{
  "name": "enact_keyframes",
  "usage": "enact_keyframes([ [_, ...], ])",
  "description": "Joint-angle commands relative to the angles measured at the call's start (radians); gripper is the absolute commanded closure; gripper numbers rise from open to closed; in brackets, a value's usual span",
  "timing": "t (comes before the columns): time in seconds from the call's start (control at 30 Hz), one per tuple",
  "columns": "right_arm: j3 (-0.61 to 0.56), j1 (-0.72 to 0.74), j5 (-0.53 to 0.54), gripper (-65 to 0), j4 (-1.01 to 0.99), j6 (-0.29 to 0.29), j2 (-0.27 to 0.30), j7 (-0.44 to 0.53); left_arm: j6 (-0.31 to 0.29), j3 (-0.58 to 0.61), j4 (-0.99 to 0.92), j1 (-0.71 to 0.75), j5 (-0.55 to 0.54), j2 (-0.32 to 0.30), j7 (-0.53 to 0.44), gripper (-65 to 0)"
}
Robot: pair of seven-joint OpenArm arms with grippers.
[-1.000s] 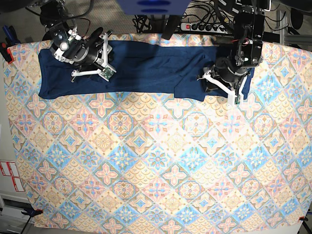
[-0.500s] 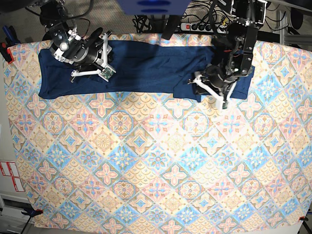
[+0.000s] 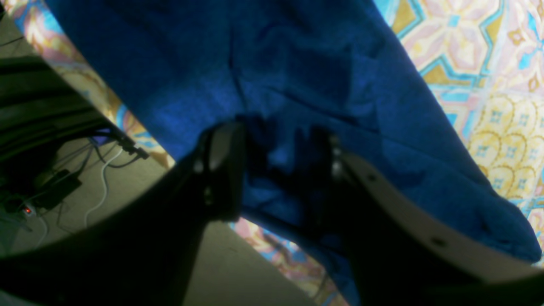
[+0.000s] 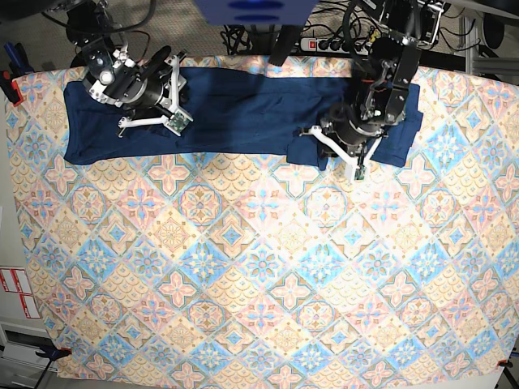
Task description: Fold the T-shirt properly
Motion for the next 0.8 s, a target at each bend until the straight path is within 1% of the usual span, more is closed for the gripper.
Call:
enact_keyframes([
  [0.0, 0.003, 0.003, 0.006, -23.2, 0.018, 0.002, 0.007, 0.009, -0.008, 0.006, 0.034, 0.016, -0.012, -0.003, 0.004, -8.2],
  [0.13, 0.003, 0.003, 0.006, -23.2, 0.018, 0.002, 0.007, 0.009, -0.007, -0.003, 0.109, 0.056, -0.007, -0.006, 0.003, -8.1],
  [0.23, 0.001, 0.003, 0.006, -23.2, 0.018, 0.002, 0.007, 0.009, -0.007, -0.048, 0.146, 0.088, -0.007, -0.02, 0.001, -8.4],
  [0.4, 0.001, 0.003, 0.006, -23.2, 0.018, 0.002, 0.007, 0.009, -0.007, -0.106, 0.152, 0.099, -0.005, -0.026, 0.001, -8.3],
  [0.53, 0.001, 0.003, 0.006, -23.2, 0.018, 0.002, 0.007, 0.009, -0.007, -0.131, 0.156, 0.105, -0.01, -0.027, 0.001, -8.1],
  [0.77, 0.001, 0.001, 0.006, -23.2, 0.018, 0.002, 0.007, 0.009, -0.007, -0.227, 0.285, 0.192, -0.007, -0.027, 0.001, -8.4],
])
